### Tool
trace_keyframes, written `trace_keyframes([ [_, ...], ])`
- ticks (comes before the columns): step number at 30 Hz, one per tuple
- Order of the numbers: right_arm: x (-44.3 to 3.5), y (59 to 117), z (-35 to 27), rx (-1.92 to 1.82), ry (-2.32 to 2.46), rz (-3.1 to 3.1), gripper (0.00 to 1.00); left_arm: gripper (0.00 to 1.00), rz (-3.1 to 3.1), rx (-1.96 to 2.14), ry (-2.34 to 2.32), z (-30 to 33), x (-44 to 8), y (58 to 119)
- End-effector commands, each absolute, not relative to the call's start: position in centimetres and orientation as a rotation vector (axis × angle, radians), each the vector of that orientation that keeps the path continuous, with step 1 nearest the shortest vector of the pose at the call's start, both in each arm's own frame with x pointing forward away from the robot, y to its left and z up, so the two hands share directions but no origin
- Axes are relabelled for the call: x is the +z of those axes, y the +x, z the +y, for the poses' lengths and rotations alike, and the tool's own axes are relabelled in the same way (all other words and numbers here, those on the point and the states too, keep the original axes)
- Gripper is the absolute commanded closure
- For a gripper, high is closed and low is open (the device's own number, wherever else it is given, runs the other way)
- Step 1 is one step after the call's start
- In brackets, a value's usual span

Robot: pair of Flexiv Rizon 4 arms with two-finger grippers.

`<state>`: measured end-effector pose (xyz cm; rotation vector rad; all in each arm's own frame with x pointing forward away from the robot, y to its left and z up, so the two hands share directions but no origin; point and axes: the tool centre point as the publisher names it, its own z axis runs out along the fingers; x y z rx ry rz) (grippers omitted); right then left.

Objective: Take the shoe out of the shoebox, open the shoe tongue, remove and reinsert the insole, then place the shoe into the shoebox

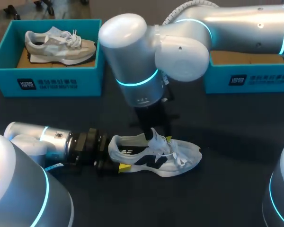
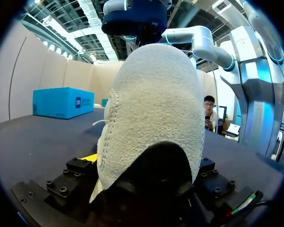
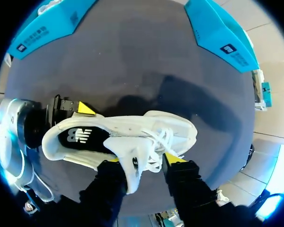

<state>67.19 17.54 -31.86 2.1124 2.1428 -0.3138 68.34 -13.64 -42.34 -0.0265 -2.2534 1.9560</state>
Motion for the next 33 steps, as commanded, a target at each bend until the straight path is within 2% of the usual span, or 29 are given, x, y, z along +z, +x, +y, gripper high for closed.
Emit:
trace_keyframes([
  [1, -31.6, 66.7, 16.1, -0.242, 2.130, 2.199, 0.85, 1.00, -2.256, 1.955, -0.025, -13.6, -42.6, 68.6],
  [2, -31.5, 66.7, 16.1, -0.239, 2.129, 2.207, 0.87, 1.00, -2.256, 1.955, -0.025, -13.6, -42.6, 68.6],
  [5, -31.4, 66.5, 15.6, -0.240, 2.130, 2.257, 1.00, 1.00, -2.256, 1.955, -0.025, -13.6, -42.6, 68.6],
  [14, -31.7, 66.7, 12.2, -0.110, 2.169, 2.429, 1.00, 1.00, -2.256, 1.955, -0.025, -13.6, -42.6, 68.6],
  [23, -32.9, 66.6, 7.8, 0.190, 2.248, 2.524, 1.00, 1.00, -2.256, 1.955, -0.025, -13.6, -42.6, 68.6],
  [33, -34.7, 66.4, 6.6, 0.419, 2.251, 2.608, 1.00, 1.00, -2.256, 1.955, -0.025, -13.6, -42.6, 68.6],
])
